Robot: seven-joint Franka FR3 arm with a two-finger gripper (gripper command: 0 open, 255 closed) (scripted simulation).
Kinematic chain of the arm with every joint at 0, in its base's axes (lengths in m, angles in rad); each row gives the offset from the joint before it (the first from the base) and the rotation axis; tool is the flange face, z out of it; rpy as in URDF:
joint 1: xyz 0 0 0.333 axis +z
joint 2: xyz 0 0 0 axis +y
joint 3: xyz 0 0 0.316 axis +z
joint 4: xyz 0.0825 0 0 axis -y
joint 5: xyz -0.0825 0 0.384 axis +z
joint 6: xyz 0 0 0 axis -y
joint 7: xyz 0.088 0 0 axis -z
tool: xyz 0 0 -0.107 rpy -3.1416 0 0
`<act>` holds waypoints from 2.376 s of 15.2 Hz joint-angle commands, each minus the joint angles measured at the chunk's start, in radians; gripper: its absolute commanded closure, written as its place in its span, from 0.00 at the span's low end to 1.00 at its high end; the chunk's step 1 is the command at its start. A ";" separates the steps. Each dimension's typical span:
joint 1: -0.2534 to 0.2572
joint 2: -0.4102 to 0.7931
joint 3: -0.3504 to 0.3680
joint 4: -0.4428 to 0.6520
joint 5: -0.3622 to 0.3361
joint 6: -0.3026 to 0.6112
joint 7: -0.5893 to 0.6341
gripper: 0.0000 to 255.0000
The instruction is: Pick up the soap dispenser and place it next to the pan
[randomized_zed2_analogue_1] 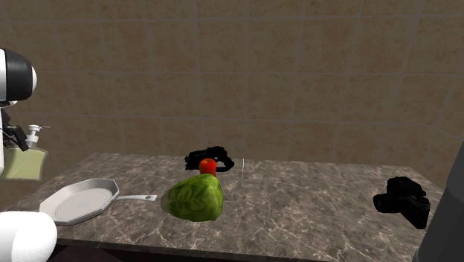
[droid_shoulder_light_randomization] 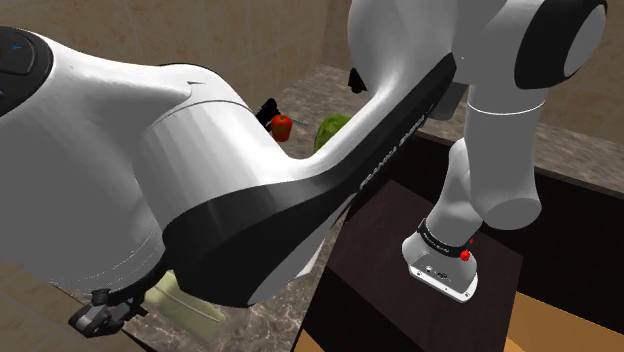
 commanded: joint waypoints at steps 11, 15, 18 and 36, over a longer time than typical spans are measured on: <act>0.008 0.057 -0.026 -0.084 -0.055 0.123 0.057 1.00; 0.014 0.083 -0.038 -0.105 -0.079 0.162 0.078 1.00; 0.014 0.083 -0.038 -0.105 -0.079 0.162 0.079 1.00; 0.014 0.028 -0.008 -0.058 -0.030 0.071 0.050 0.00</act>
